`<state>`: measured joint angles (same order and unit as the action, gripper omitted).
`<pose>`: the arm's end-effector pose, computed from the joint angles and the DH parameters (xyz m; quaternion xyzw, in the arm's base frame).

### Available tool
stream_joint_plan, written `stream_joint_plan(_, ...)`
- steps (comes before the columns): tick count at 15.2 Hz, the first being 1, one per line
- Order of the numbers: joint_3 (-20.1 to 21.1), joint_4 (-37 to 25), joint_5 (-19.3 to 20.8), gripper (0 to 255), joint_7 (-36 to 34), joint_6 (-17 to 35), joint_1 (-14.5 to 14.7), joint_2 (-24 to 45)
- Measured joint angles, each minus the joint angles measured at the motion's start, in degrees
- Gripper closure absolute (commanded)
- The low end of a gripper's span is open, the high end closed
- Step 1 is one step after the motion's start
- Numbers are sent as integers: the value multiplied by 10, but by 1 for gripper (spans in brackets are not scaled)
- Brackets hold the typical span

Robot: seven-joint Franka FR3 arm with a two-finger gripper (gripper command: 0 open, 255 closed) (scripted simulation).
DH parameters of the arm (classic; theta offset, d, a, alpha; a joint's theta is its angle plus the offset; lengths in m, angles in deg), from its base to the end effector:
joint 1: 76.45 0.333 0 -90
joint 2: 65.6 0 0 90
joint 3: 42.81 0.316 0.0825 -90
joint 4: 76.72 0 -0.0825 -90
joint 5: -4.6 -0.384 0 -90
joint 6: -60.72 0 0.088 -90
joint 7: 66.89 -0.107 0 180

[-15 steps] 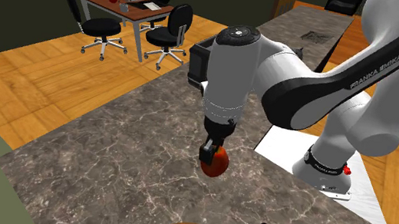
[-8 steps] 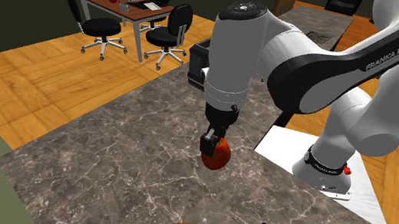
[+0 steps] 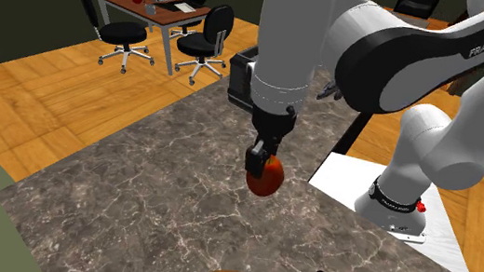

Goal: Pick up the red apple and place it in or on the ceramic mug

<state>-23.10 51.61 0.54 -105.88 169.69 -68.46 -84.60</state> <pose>0.3964 0.2249 0.4922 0.9925 -0.1195 0.0020 0.0244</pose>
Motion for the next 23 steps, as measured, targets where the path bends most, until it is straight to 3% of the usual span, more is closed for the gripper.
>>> stream_joint_plan(8,-2,-49,-2,255,-2,-59,1,-10)
stream_joint_plan(16,50,-25,-47,255,-79,-96,46,-79)
stream_joint_plan(23,105,-41,-87,255,-160,-137,84,-113)
